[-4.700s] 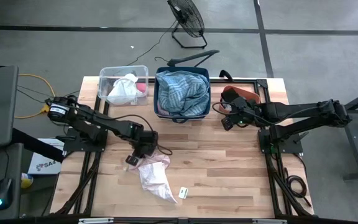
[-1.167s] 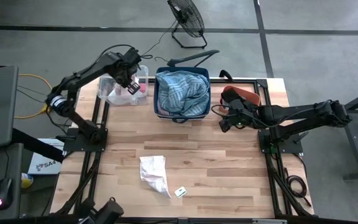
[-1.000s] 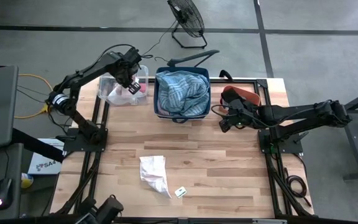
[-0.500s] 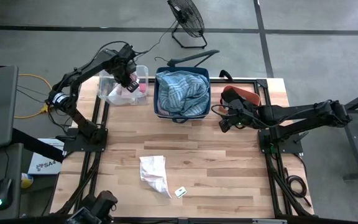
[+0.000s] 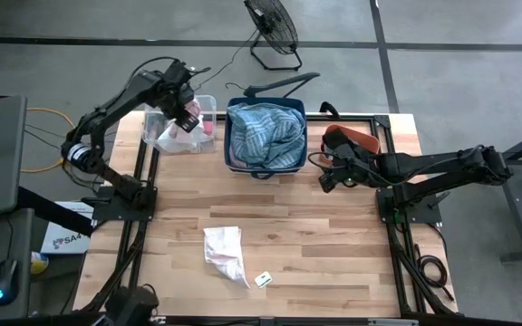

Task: Pick & Place Cloths
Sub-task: Put the light pink underwear into the transparent bin, then put the pink underwear into the transparent bin

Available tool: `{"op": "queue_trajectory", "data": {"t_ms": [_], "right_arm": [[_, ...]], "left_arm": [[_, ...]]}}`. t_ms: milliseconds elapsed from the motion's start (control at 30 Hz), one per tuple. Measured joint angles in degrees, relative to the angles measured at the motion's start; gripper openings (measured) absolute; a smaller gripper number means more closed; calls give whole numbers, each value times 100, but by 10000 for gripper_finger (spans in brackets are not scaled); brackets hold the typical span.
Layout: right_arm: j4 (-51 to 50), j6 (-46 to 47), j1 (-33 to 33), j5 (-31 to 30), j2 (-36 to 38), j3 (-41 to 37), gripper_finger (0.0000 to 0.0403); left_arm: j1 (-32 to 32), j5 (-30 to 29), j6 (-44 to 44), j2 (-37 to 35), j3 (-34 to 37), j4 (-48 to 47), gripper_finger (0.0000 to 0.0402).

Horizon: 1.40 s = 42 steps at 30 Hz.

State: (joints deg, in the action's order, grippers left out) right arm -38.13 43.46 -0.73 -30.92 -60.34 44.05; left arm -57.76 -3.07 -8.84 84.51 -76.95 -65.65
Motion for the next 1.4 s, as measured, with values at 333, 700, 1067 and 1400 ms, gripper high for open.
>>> {"op": "queue_trajectory", "data": {"t_ms": [333, 700, 1067, 1400], "right_arm": [[512, -339, 0, 36, 0, 2, 205], [904, -723, 0, 267, 0, 2, 205], [1017, -772, 0, 258, 0, 2, 205], [1015, -790, 0, 258, 0, 2, 205]], "left_arm": [[2, 4, -6, -723, 0, -51, 132], [6, 1133, -197, -1823, 0, 4, 132], [1091, 1917, 66, -2555, 0, 0, 132], [3322, 1887, 476, -2505, 338, -15, 132]]}}
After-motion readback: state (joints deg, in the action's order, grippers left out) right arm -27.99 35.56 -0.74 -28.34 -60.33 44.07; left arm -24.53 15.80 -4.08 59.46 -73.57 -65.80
